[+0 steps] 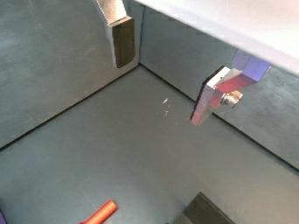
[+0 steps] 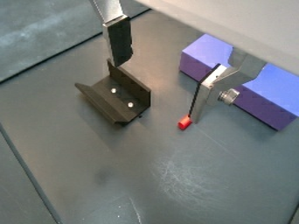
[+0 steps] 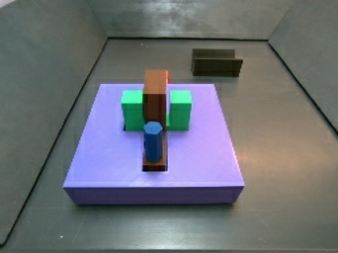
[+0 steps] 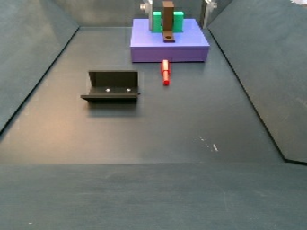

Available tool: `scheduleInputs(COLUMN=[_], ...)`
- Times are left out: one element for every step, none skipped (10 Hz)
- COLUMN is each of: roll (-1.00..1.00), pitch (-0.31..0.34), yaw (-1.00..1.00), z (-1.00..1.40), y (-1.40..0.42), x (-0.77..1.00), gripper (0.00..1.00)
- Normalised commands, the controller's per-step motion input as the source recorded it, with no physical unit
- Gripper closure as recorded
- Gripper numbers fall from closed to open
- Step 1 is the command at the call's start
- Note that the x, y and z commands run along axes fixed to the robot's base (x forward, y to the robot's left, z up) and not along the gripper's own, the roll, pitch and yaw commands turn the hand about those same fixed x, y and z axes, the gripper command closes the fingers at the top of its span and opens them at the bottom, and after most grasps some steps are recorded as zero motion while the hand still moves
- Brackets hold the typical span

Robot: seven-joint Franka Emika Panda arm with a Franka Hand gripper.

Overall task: Pick up the red object. Move up. Place the red object on the fixture. Regrasp the red object. Move to above the board. Insert the red object.
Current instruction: Pick up the red object.

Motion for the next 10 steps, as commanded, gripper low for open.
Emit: scheduleInputs(roll=[0.00, -0.08, -0.05, -0.09, -0.10, -0.11, -0.13, -0.13, -0.12, -0.09], pitch=[-0.019, -0.106, -0.104, -0.076, -0.093, -0.131, -0.137, -0.134, -0.147, -0.169], yaw=[-0.01, -0.01, 0.00, 0.00, 0.00, 0.00, 0.00, 0.00, 0.00, 0.00], z=[-0.10, -0.32, -0.44, -0.54, -0.50, -0.53, -0.55, -0.58, -0.63, -0.71], y=[-0.03, -0.52, -0.81, -0.77, -0.73, -0.71, -0.67, -0.64, -0.61, -0.54], x=[0.01, 0.00, 0.09, 0.19, 0.18, 0.11, 0.09, 0.11, 0.09, 0.01], gripper=[0.00, 0.00, 0.00, 0.00, 0.00, 0.00, 0.00, 0.00, 0.00, 0.00])
